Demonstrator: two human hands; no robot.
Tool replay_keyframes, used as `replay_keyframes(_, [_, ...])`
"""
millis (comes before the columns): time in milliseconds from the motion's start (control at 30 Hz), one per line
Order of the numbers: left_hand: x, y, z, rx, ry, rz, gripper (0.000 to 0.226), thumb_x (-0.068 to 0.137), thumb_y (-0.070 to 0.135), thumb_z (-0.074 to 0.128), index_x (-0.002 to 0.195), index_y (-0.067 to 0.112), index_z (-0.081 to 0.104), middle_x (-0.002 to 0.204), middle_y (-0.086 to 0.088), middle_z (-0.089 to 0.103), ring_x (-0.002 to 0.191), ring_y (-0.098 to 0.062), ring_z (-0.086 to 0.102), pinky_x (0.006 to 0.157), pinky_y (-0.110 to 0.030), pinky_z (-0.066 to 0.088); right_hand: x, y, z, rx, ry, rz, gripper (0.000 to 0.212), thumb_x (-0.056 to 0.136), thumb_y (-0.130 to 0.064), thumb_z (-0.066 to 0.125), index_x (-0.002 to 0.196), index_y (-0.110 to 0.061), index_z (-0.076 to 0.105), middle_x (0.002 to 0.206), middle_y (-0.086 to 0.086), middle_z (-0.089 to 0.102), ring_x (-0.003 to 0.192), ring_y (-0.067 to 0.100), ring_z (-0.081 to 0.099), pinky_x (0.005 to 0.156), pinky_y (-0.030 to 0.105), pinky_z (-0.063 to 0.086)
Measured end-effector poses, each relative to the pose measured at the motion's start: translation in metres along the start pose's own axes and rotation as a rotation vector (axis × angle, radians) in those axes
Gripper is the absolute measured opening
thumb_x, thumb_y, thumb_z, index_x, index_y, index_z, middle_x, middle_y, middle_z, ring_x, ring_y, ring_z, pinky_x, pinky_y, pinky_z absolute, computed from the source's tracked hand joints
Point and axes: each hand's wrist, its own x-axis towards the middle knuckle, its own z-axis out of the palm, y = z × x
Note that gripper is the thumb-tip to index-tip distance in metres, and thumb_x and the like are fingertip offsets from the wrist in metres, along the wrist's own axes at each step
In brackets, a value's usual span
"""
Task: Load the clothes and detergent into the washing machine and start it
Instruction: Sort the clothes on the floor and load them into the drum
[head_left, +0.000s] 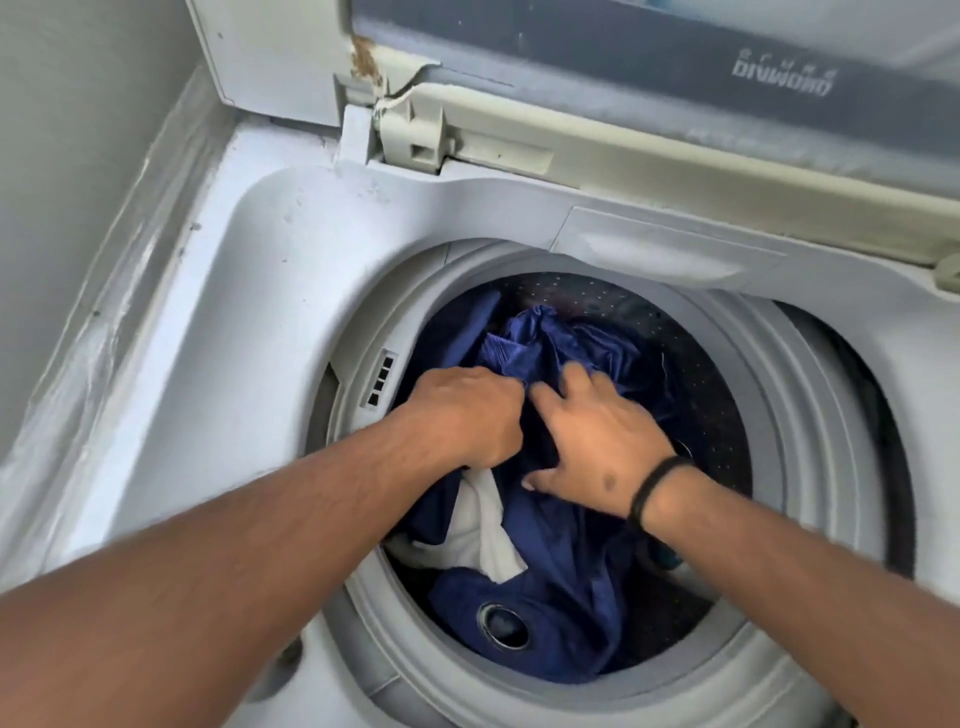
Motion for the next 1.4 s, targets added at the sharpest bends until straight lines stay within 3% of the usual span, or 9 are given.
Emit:
replay_keyframes(67, [0.001,-0.001,0.000,-0.038,-0.029,-0.029,0.046,0.097,0.031,0.048,0.143,0.024,0.044,0.137,-0.008,0.052,0.125,-0.030,0.053,0.092,-0.042,0.043,0.026,0.009,0.016,-0.026,-0.138,0.081,0.134,0.052,-0.064,0.087,0.153,-0.041,0.002,0.156,0.017,0.005,0.140,0.046,0.019,0.095,0.065,0.044])
replay_keyframes(167, [0.000,0.000,0.001,-0.027,-0.120,-0.050,0.043,0.097,0.036,0.051,0.138,0.023,0.048,0.140,-0.011,0.048,0.126,-0.032,0.052,0.089,-0.039,0.040,0.055,0.031,0.040,0.035,-0.420,0.235,0.151,0.041,-0.063,0.092,0.147,-0.056,-0.015,0.158,0.014,-0.032,0.146,0.051,-0.013,0.099,0.079,0.031])
replay_keyframes(300, [0.001,-0.001,0.004,-0.035,-0.197,-0.049,0.047,0.097,0.042,0.051,0.140,0.024,0.045,0.145,-0.012,0.043,0.130,-0.032,0.049,0.098,-0.041,0.042,0.076,0.036,0.044,0.051,-0.595,0.318,0.147,0.042,-0.053,0.094,0.153,-0.046,-0.002,0.162,0.023,0.006,0.143,0.050,0.024,0.100,0.064,0.045])
replay_keyframes(400, [0.002,-0.001,0.001,-0.026,-0.098,-0.027,0.049,0.096,0.035,0.052,0.144,0.027,0.042,0.146,-0.011,0.043,0.130,-0.034,0.049,0.099,-0.044,0.042,0.056,0.003,0.037,-0.084,-0.430,0.120,0.085,0.070,-0.030,0.077,0.144,-0.018,0.036,0.139,0.016,0.044,0.120,0.036,0.054,0.088,0.050,0.055])
replay_keyframes(667, [-0.001,-0.002,-0.001,-0.026,-0.088,0.047,0.051,0.093,0.017,0.054,0.142,0.020,0.044,0.132,-0.010,0.058,0.120,-0.030,0.057,0.096,-0.044,0.051,0.014,-0.015,0.044,-0.001,-0.479,-0.056,0.062,0.085,-0.033,0.065,0.139,-0.015,0.038,0.132,0.015,0.050,0.109,0.035,0.060,0.085,0.040,0.053])
replay_keyframes(833, [-0.001,0.002,0.001,-0.078,-0.189,0.003,0.041,0.097,0.027,0.058,0.135,0.014,0.053,0.092,-0.006,0.066,0.067,-0.024,0.075,0.065,-0.032,0.060,0.031,0.010,0.028,-0.069,-0.588,0.005,0.020,0.085,-0.015,0.054,0.105,-0.016,0.056,0.090,0.001,0.060,0.080,0.021,0.061,0.074,0.032,0.057])
replay_keyframes(1000, [0.002,0.002,0.003,0.023,-0.208,0.038,0.047,0.095,0.040,0.059,0.137,0.021,0.051,0.119,-0.003,0.064,0.103,-0.025,0.068,0.088,-0.038,0.054,0.024,0.019,0.034,-0.510,-0.812,0.065,0.051,0.086,-0.014,0.063,0.135,-0.013,0.049,0.141,0.012,0.050,0.122,0.039,0.055,0.094,0.060,0.047])
replay_keyframes(1200, [0.003,0.000,0.003,0.028,-0.116,0.047,0.047,0.094,0.021,0.048,0.141,0.026,0.046,0.138,-0.005,0.056,0.125,-0.027,0.055,0.099,-0.043,0.048,0.014,-0.018,0.042,-0.082,-0.211,-0.300,0.045,0.082,-0.031,0.066,0.126,-0.024,0.056,0.130,0.006,0.052,0.110,0.030,0.055,0.086,0.045,0.054])
replay_keyframes(1400, [0.002,-0.001,0.003,0.002,-0.131,0.078,0.059,0.095,0.015,0.046,0.148,0.041,0.039,0.153,0.003,0.045,0.139,-0.021,0.044,0.109,-0.041,0.042,0.021,-0.001,0.077,-0.232,-0.589,-0.197,0.093,0.076,-0.046,0.079,0.151,-0.044,0.024,0.157,-0.004,0.011,0.141,0.041,0.020,0.093,0.074,0.042])
